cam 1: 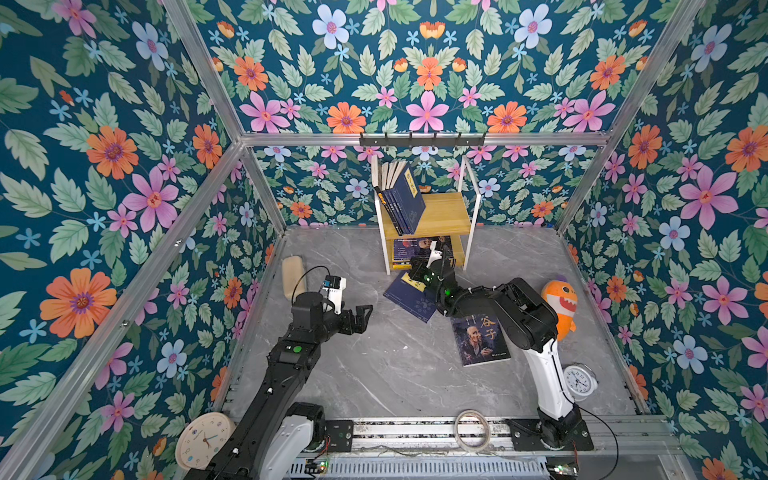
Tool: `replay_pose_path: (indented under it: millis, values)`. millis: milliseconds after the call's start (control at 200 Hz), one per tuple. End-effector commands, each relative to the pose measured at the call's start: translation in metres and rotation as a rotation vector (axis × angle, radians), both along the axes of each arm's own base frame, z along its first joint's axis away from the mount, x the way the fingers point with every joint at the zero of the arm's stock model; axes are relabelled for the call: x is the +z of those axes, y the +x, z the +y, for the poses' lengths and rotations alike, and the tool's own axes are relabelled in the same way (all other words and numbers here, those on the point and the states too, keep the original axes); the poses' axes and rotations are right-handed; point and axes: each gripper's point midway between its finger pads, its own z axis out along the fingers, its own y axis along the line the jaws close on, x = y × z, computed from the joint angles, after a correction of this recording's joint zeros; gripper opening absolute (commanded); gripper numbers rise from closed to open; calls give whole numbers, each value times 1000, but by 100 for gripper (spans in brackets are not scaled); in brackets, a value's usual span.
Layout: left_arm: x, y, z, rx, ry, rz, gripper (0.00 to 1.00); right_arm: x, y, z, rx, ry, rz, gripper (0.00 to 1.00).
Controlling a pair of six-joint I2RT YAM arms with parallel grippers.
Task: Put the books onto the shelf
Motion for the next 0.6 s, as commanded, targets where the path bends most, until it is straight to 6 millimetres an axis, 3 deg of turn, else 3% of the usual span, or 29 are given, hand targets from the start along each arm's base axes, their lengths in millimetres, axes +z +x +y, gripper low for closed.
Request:
replay_pose_path:
  millis: [0, 205, 330, 415, 595]
  values:
    - [4, 3, 0, 5, -2, -21, 100, -3, 3, 1, -1, -4, 5, 0]
    - [4, 2, 0, 5, -2, -19, 100, 2, 0, -1, -2, 1, -6, 0]
    - [4, 3, 0, 3, -3, -20, 100, 9, -18, -13, -2, -7, -6, 0]
    - [4, 3, 0, 4, -2, -19, 100, 1, -32, -29, -11, -83, 31, 0]
    - [3, 2, -1, 0, -12, -14, 100, -21, -47, -60, -6, -276, 111, 40]
